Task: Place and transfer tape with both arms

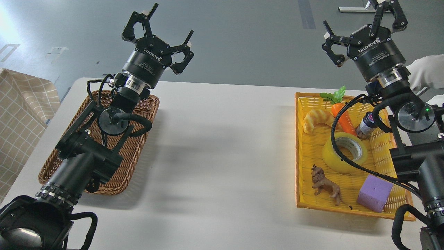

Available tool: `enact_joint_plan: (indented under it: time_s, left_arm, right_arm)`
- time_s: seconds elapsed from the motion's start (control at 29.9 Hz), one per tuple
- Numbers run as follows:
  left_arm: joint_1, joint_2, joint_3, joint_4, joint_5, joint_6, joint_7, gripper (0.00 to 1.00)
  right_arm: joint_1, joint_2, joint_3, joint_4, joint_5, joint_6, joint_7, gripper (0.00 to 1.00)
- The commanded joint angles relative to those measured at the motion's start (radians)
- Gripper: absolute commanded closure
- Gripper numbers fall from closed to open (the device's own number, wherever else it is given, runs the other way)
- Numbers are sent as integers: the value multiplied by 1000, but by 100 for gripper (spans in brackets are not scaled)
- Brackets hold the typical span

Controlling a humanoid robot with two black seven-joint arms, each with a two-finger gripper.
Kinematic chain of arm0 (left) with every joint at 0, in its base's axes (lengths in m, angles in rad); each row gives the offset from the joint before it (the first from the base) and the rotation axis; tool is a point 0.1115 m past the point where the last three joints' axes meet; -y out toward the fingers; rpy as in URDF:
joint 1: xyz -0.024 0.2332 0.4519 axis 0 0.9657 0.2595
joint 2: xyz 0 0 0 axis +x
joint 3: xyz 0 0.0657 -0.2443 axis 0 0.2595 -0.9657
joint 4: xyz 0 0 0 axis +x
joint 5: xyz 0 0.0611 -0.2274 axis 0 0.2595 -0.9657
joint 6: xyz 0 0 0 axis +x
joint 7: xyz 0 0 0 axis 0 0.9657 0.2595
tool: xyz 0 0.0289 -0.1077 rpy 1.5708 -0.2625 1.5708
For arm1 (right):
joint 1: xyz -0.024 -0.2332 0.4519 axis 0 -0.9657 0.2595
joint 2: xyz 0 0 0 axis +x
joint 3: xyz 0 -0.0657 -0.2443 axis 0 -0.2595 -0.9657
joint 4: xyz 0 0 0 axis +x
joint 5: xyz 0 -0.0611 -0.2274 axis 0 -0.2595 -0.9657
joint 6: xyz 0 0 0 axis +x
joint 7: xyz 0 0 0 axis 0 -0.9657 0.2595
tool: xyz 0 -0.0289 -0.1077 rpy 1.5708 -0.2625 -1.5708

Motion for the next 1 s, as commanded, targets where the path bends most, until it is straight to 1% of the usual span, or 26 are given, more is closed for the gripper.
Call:
enact_joint_plan:
  time_s: [0.0,0.97]
  left_arm:
    - [-1,0,0,0,0,0,0,2]
    - [0,0,0,0,-2,0,0,2]
  right_arm:
    - [0,0,2,1,0,0,0,0]
    - [-2,2,0,-1,0,0,0,0]
